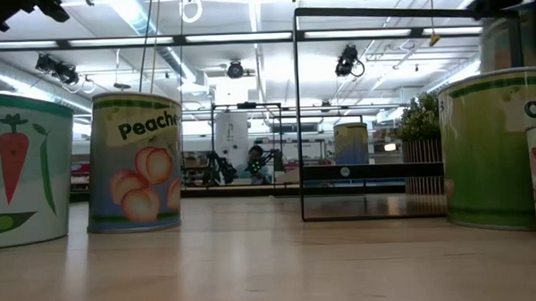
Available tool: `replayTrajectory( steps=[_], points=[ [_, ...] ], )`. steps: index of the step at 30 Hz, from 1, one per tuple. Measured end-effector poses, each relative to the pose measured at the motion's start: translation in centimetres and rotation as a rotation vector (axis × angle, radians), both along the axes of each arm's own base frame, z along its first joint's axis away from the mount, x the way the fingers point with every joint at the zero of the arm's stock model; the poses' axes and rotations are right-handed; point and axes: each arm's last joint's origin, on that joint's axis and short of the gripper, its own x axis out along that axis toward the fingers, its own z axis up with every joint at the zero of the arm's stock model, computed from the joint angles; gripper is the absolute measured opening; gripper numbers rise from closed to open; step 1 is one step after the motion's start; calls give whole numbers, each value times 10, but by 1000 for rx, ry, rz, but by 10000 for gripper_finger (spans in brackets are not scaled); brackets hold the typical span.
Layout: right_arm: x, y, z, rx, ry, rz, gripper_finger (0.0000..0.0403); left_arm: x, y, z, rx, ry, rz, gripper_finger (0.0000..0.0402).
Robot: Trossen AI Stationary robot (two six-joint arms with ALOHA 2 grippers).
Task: Pick and place cans onto a shelf
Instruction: Put the canned carrots on the shelf
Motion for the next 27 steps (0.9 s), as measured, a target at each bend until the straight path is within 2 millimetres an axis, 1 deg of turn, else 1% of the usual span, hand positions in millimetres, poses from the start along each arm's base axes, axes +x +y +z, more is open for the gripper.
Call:
replayTrajectory(
  steps=[4,7,10,13,15,20,23,27],
  points=[
    [7,-26,3,9,6,-25,318,-1,0,1,45,-10,43,149],
    [15,-42,3,8,-12,15,318,-1,0,1,76,-10,70,149],
    [29,-58,1,5,-60,63,319,-1,0,1,111,-14,80,149],
    [45,-74,0,0,-58,96,319,-1,-1,1,156,-24,80,149],
    [57,-85,0,-5,-27,128,319,-1,-1,1,161,-22,81,149],
    [96,-109,0,-26,-4,235,319,-1,-1,1,175,-20,102,149],
    [120,-125,1,-39,-18,279,319,-1,-1,1,174,-21,103,149],
    [150,-145,3,-18,-72,283,319,-1,-1,1,167,-19,101,149]
  ],
)
